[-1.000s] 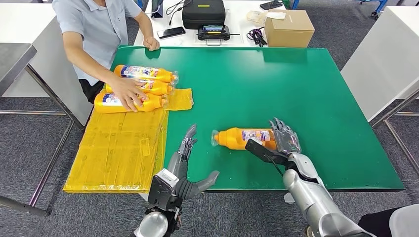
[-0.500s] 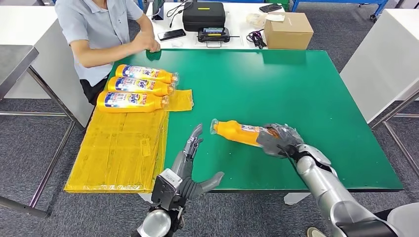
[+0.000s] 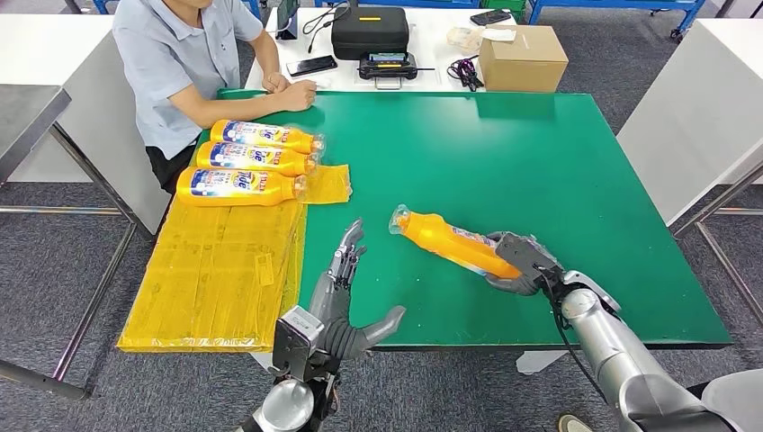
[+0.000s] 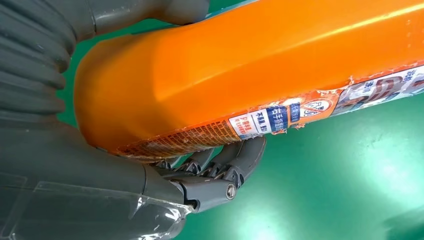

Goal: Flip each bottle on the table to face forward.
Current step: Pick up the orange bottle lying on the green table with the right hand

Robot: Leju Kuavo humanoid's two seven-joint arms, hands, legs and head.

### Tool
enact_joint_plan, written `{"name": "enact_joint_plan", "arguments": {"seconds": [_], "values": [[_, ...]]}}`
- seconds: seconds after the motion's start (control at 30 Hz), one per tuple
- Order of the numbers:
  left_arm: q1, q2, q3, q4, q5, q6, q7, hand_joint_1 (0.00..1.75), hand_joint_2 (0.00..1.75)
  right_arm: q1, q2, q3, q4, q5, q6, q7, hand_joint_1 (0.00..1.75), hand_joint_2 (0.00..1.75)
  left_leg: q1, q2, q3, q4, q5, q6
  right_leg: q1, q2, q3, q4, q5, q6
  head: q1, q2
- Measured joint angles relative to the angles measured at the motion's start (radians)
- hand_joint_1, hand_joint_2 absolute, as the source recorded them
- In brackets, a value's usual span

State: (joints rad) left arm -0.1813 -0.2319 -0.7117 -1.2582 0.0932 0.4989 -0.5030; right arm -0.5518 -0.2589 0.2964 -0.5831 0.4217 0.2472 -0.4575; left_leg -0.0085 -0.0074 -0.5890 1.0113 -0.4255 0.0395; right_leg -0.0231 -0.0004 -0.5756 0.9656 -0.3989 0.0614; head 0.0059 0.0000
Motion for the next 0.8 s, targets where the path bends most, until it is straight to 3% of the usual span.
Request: {"name": "enact_joint_plan", "arguments": {"seconds": [0.17,0.27,0.53,0.8], "values": [[-0.003,-0.026,0.027,0.032,0.102,0.150,-0.125,0.00,1.75,0.029,0.013,-0.007,-0.033,-0.087,-0.022,-0.002,1.75,1.75,0.000,0.000,-0.001,0.000,0.000,0.000,0.000,0.000,0.001,0.000,0.000,0.000,0.000,0.000],[-0.008,-0.045,0.061,0.070,0.200,0.184,-0.167,0.00,1.75,0.061,0.042,-0.010,-0.087,-0.134,-0.061,0.009,1.75,1.75,0.000,0.001,-0.001,0.000,0.000,0.000,0.000,0.001,0.000,0.000,0.000,0.000,0.000,0.000],[-0.013,-0.048,0.093,0.142,0.546,0.020,0.049,0.00,1.75,0.162,0.127,0.011,-0.301,-0.228,-0.066,0.043,1.75,1.75,0.001,-0.003,-0.011,0.000,0.002,-0.001,0.001,-0.001,-0.008,0.002,0.000,0.000,0.000,0.000],[-0.018,-0.038,0.099,0.171,0.585,-0.002,0.080,0.00,1.75,0.208,0.149,0.048,-0.431,-0.248,-0.066,0.044,1.75,1.75,0.000,-0.003,-0.018,0.000,0.002,0.000,-0.001,-0.001,-0.015,0.002,0.000,0.000,0.000,0.000]]}}
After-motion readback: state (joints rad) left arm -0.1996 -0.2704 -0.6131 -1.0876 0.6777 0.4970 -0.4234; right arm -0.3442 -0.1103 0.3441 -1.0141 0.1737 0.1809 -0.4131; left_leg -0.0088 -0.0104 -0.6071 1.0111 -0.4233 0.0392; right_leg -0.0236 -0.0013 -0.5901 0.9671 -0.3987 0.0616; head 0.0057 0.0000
